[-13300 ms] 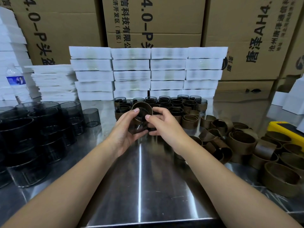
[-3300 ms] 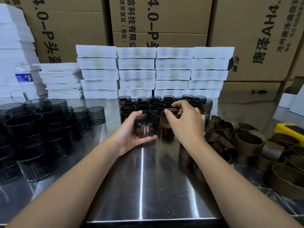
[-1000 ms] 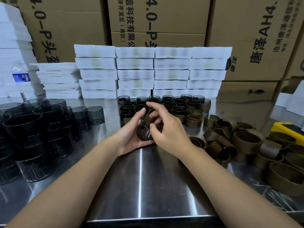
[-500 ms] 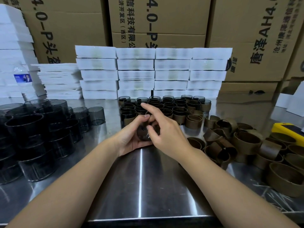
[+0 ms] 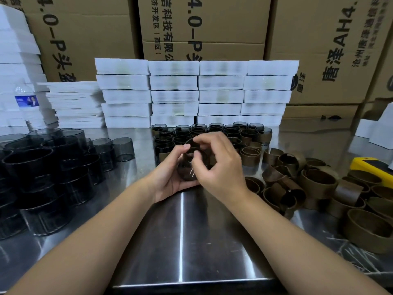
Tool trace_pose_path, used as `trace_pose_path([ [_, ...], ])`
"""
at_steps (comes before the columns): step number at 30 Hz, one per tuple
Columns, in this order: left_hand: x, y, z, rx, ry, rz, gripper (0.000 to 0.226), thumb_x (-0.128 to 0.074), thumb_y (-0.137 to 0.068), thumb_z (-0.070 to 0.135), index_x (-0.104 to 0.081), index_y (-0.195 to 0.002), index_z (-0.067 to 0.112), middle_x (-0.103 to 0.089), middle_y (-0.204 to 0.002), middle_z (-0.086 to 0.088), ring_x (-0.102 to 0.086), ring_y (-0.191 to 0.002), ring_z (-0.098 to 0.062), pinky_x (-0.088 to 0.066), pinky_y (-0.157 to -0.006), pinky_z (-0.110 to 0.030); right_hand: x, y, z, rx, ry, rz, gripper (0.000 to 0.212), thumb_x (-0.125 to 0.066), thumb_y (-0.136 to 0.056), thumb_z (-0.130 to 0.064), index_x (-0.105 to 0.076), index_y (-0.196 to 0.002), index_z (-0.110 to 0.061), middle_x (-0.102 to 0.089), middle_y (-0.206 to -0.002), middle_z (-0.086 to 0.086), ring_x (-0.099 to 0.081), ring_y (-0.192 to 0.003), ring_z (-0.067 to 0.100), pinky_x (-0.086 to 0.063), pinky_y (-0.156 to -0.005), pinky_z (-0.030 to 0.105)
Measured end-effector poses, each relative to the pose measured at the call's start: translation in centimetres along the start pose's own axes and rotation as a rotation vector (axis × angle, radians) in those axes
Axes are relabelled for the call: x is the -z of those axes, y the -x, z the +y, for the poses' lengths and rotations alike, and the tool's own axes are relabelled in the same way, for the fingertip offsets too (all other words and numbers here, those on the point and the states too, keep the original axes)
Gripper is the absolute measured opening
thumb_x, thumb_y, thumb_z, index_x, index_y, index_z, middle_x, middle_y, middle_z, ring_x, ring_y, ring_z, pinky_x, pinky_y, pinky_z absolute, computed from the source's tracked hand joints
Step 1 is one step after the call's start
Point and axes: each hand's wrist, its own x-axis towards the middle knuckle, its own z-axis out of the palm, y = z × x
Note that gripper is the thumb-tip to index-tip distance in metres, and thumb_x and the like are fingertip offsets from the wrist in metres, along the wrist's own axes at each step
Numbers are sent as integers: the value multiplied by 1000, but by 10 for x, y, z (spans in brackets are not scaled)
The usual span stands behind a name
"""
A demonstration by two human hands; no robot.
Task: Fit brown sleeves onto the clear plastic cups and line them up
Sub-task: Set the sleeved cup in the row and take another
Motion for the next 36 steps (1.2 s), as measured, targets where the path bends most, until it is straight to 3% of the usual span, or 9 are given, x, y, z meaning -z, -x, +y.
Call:
trace_pose_path([
  [2,-2,1,1,-12,43,30,57,-63,-72,49,-62,-115,12,-71,-84,-1,-71,-76,-14,-58,-66,-31,1,-3,3,-104,18,20,23,-59,-80,-8,-63,-102,-3,-62,-97,5,-59,-93,22,-48,-86,38],
  [5,-4,2,2,-63,87,110,70,-72,-70,48,-57,-127,11,-71,-99,-5,-72,-87,-17,-58,-71,-34,1,-3,6,-440,-49,-93,34,-56,-90,-25,-53,-122,-12,-53,-117,-1,-51,-111,14,-40,-96,27],
  [8,-5,1,3,-125,116,171,75,-69,-68,48,-55,-132,11,-64,-125,-12,-68,-104,-22,-58,-73,-35,-1,-5,13,-757,-158,-206,47,-54,-92,-41,-44,-132,-21,-51,-127,-4,-51,-113,10,-39,-94,26],
  [10,-5,1,4,-147,142,204,75,-67,-67,46,-55,-131,9,-61,-130,-15,-65,-112,-26,-59,-76,-37,-2,-7,15,-859,-213,-244,46,-53,-91,-45,-47,-131,-22,-57,-124,-6,-54,-109,7,-38,-88,22],
  [19,0,1,4,-171,144,152,58,-67,-75,37,-58,-126,10,-73,-108,-9,-70,-101,-21,-58,-85,-38,-3,-8,13,-844,-305,-168,21,-65,-87,-32,-62,-106,-23,-69,-98,-4,-66,-94,11,-52,-91,33],
  [24,4,0,4,-219,95,155,57,-70,-65,39,-63,-116,14,-69,-114,-16,-69,-102,-27,-58,-80,-37,-5,-9,15,-824,-320,-139,19,-64,-88,-26,-63,-106,-21,-68,-93,-3,-66,-89,13,-53,-87,33],
  [27,5,0,5,-235,75,197,62,-71,-58,38,-64,-115,15,-68,-114,-18,-70,-97,-27,-58,-72,-34,-5,-8,17,-784,-309,-164,19,-60,-90,-21,-64,-108,-20,-68,-90,-6,-65,-87,10,-53,-84,29],
  [30,7,0,5,-265,32,210,56,-72,-57,38,-68,-109,19,-69,-112,-18,-71,-90,-28,-58,-70,-34,-5,-7,18,-757,-303,-175,18,-57,-92,-17,-65,-108,-19,-68,-89,-5,-65,-89,12,-53,-87,33],
  [36,6,3,6,-268,-52,246,64,-66,-68,29,-58,-129,13,-64,-120,-20,-71,-84,-28,-58,-70,-36,-4,-8,19,-735,-263,-188,15,-54,-93,-14,-64,-98,-24,-68,-87,-4,-65,-92,17,-52,-90,42],
])
